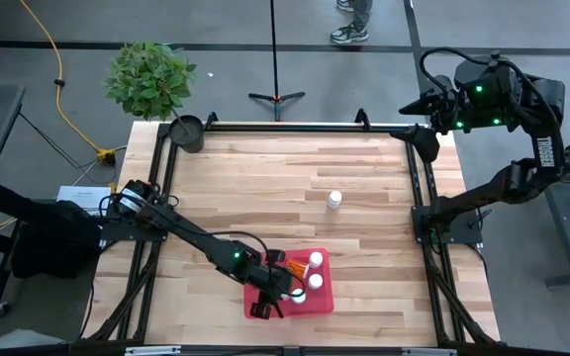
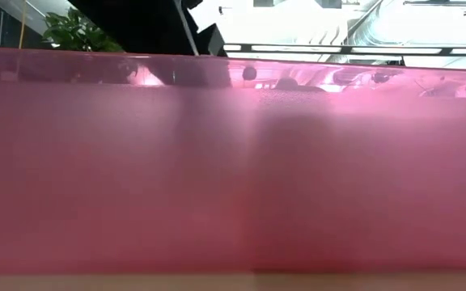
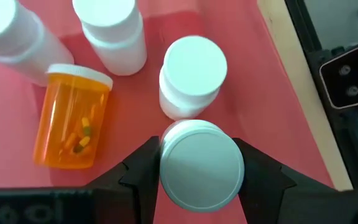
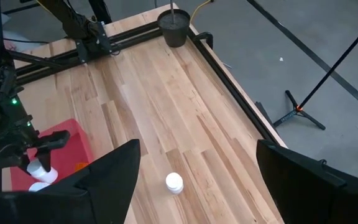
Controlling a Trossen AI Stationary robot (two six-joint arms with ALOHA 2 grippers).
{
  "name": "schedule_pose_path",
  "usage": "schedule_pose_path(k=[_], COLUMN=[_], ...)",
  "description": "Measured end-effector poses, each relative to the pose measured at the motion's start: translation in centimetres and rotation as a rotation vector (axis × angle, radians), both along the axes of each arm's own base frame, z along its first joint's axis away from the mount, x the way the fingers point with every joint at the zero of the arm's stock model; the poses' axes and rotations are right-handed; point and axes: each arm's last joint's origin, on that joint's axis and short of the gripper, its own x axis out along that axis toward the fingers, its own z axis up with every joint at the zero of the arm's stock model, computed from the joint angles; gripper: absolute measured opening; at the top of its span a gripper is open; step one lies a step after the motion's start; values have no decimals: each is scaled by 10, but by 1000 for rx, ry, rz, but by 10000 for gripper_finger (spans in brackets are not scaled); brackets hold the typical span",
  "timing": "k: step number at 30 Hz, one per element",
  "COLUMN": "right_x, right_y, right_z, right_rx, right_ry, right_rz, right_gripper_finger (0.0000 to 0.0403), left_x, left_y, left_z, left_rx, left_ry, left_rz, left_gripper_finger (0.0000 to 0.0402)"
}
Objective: Pick and place pill bottles into a basket
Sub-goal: Put the white medicine bottle into the red container
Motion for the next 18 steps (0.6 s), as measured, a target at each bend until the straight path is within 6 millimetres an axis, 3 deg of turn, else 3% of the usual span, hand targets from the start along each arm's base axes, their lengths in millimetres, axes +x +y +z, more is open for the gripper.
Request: schedule_pose_path(k=[11, 18], right_x=[0, 0], right_y=[0, 0], right_z=[0, 0], right_rx=[3, 15], right_ry=[-2, -6], right_rz=[-2, -9], right_gripper_finger=[312, 312], left_x=[-2, 11], left_y=[3, 1], left_z=[-11, -12], left_rx=[7, 26], left_ry=[87, 77], left_rz=[-40, -59], left_gripper_finger=[204, 204])
